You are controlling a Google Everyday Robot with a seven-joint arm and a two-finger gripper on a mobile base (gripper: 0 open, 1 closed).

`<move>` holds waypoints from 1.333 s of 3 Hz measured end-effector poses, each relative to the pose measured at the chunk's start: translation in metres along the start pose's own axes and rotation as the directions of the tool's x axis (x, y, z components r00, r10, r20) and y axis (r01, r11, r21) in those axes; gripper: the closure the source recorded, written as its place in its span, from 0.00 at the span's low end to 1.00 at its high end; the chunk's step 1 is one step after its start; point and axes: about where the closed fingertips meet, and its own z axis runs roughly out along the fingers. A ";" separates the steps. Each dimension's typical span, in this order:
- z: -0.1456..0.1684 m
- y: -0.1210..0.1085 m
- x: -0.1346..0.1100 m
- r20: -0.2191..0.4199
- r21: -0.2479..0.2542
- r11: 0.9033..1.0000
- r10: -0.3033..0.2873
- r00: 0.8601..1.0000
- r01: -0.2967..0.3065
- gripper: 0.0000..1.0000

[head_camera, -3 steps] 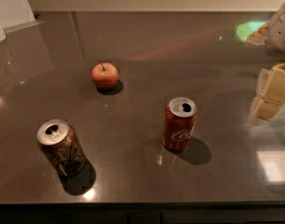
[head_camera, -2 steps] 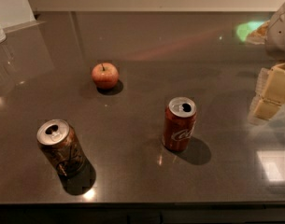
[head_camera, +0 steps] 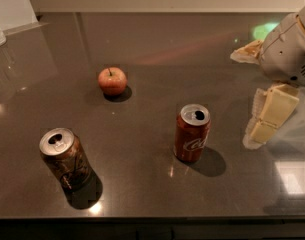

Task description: Move coke can near orange can

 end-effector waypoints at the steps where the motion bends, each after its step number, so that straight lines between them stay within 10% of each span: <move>1: 0.023 0.016 -0.021 0.104 -0.051 0.998 -0.024 0.994 0.029 0.00; 3: 0.070 0.034 -0.042 0.176 -0.122 0.987 -0.084 0.981 0.106 0.00; 4: 0.082 0.035 -0.043 0.171 -0.140 0.984 -0.084 0.982 0.109 0.18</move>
Offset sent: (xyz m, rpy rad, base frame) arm -0.0137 0.0784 -0.0609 0.1983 0.0661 0.1876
